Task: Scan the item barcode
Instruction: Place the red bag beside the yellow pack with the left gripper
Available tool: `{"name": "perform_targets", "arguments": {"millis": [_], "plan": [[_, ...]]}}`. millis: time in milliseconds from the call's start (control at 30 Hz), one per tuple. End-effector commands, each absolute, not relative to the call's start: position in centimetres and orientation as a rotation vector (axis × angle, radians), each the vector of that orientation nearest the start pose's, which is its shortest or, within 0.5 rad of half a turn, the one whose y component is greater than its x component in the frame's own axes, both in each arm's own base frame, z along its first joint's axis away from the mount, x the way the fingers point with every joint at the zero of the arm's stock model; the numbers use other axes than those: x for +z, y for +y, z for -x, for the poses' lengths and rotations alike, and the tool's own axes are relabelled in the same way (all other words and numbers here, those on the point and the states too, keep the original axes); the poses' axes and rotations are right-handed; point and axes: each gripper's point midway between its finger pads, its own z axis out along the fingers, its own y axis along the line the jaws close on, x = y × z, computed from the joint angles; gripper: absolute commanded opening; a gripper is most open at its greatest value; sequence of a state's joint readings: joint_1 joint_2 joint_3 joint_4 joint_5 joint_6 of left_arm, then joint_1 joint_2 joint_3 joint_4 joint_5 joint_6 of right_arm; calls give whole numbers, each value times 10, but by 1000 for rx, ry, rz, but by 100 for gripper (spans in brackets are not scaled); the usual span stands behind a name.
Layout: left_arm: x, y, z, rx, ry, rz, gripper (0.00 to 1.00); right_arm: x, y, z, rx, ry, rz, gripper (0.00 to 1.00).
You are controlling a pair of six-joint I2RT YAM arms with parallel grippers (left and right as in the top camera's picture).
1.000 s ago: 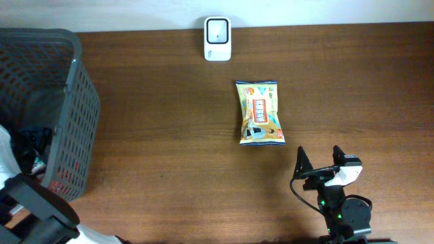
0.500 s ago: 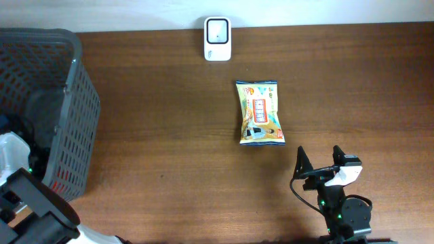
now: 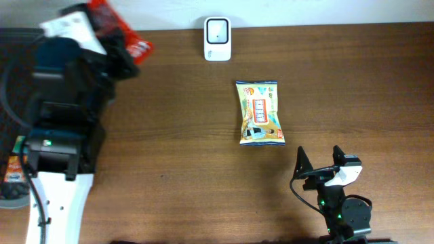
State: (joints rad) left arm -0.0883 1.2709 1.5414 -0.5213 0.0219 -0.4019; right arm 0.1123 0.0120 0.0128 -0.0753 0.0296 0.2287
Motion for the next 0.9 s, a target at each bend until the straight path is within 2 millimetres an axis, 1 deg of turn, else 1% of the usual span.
{"name": "perform_targets", "arguments": {"millis": [0,33,67,100,133,167,200,233,267,300,333,367,400,433,467,500,533,567,600,633,667,700,733,767,800,833,867], "plan": [[392,-132,-399,-402,1951,-65,0,155,23,-245,233,1652,-116,98],[368,-155,-404,-400,2016,-142,0,155,23,-245,233,1652,-116,98],[320,-190,-413,-376,2122,-281,0,155,23,-245,233,1652,-116,98],[297,-207,-416,-364,2167,-350,0,155,23,-245,233,1652,-116,98],[236,-240,-421,-352,2292,-449,0,155,23,-245,233,1652,-116,98],[207,-252,-422,-338,2345,-496,0,155,23,-245,233,1652,-116,98],[176,-260,-423,-297,2391,-563,0,155,23,-245,233,1652,-116,98],[129,-260,-428,-221,2479,-589,0,155,23,-245,233,1652,-116,98],[106,-260,-428,-207,2524,-600,0,155,23,-245,233,1652,-116,98],[88,-261,-427,-193,2559,-611,0,155,23,-245,233,1652,-116,99],[60,-269,-422,-198,2604,-647,0,155,23,-245,233,1652,-116,98],[47,-282,-416,-258,2617,-682,0,155,23,-245,233,1652,-116,98],[37,-303,-408,-380,2619,-731,2,155,23,-245,233,1652,-116,98],[39,-314,-404,-439,2604,-753,9,155,23,-245,233,1652,-116,98],[43,-324,-404,-482,2579,-754,21,155,23,-245,233,1652,-116,98],[47,-334,-405,-510,2560,-718,26,155,23,-245,233,1652,-115,98],[51,-345,-404,-530,2531,-724,31,155,23,-245,233,1652,-116,98],[56,-357,-402,-554,2493,-746,33,155,23,-245,233,1652,-116,98],[62,-372,-398,-589,2449,-773,37,155,23,-245,233,1652,-116,98],[66,-378,-400,-598,2425,-778,41,155,23,-245,233,1652,-116,98],[87,-388,-408,-619,2378,-776,46,155,23,-245,233,1652,-116,98],[111,-392,-416,-625,2353,-769,49,155,23,-245,233,1652,-116,98],[135,-388,-425,-603,2354,-750,67,155,23,-245,233,1652,-116,98],[158,-377,-435,-568,2361,-716,72,155,23,-245,233,1652,-115,98],[169,-368,-440,-541,2377,-696,77,155,23,-245,233,1652,-116,98],[196,-346,-449,-484,2403,-645,89,155,23,-245,233,1652,-116,98],[224,-323,-454,-441,2420,-597,94,155,23,-245,233,1652,-116,98]]}}
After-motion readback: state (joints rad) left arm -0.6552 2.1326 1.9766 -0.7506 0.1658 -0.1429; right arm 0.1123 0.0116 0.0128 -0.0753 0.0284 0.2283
